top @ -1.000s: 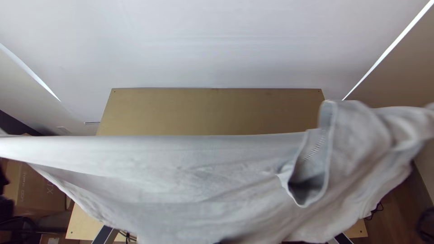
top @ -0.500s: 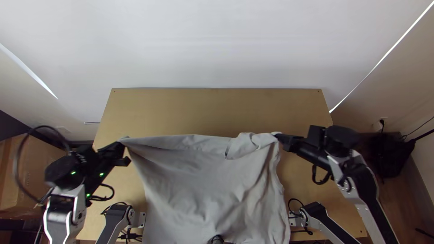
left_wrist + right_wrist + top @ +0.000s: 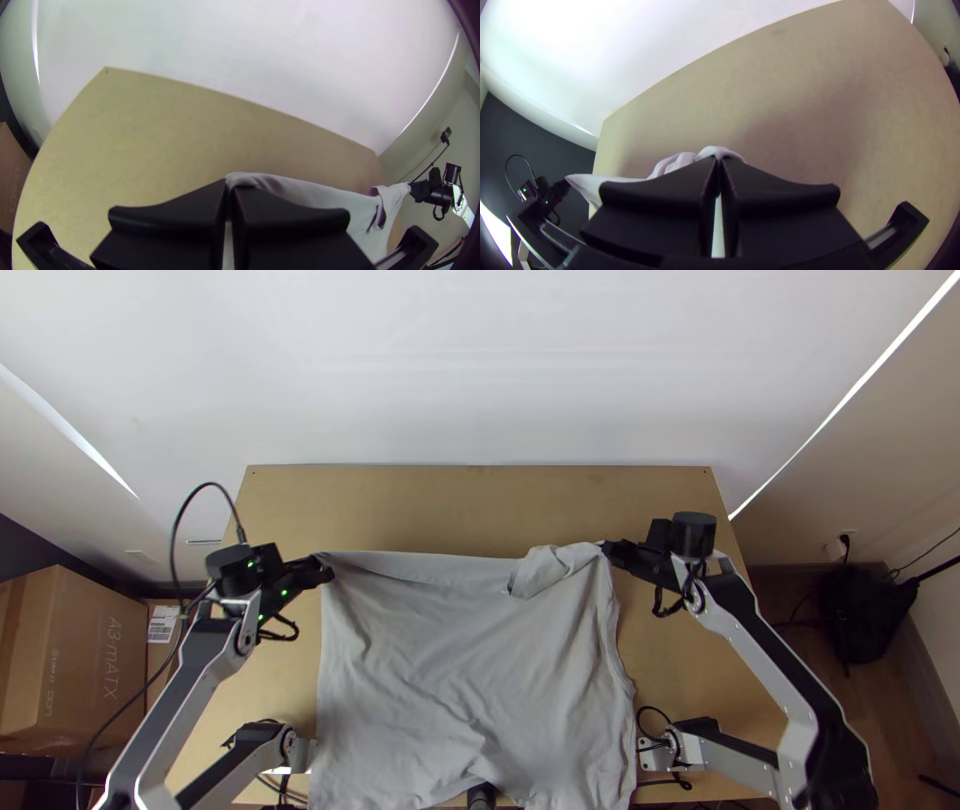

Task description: Fold the t-shirt

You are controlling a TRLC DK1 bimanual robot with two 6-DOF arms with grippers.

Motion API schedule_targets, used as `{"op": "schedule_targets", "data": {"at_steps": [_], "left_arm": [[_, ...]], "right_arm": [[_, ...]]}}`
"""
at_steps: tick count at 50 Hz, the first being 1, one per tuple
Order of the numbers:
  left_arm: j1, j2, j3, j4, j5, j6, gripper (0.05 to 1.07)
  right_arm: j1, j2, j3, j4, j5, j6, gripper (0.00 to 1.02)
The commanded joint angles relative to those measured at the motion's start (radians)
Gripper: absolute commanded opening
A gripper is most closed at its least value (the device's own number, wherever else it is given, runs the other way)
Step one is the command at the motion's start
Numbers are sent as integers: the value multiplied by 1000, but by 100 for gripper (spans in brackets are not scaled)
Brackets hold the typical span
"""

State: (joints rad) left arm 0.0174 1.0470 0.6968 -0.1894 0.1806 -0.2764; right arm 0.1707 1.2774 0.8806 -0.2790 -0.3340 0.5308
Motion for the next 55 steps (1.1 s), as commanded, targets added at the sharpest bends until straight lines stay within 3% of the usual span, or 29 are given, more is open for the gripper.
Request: {"op": "schedule_targets", "data": {"at_steps": [1, 20, 42, 43, 45, 46, 48, 52, 55], "left_arm": [[12, 151, 69, 80, 10, 14, 8], [13, 597, 435, 194, 11, 13, 8], [7, 979, 837, 185, 13, 11, 8], [7, 989, 846, 185, 13, 11, 8], [7, 1007, 862, 192, 11, 11, 8], [7, 1013, 868, 192, 11, 11, 11], [6, 1018, 872, 197, 13, 13, 32], [6, 1004, 869, 203, 11, 14, 67], [9, 981, 863, 219, 13, 13, 97]], "right_arm": [[-34, 132, 98, 50, 0, -3, 2], [-96, 507, 396, 120, 1, -9, 2], [-112, 892, 844, 69, 24, -9, 2], [-112, 905, 864, 63, 30, -9, 3], [-111, 936, 905, 43, 47, -11, 18], [-111, 948, 925, 32, 52, -12, 29], [-112, 968, 965, 3, 52, -15, 51], [-115, 988, 1032, -51, 56, -17, 82], [-122, 976, 1055, -75, 58, -14, 88]]}}
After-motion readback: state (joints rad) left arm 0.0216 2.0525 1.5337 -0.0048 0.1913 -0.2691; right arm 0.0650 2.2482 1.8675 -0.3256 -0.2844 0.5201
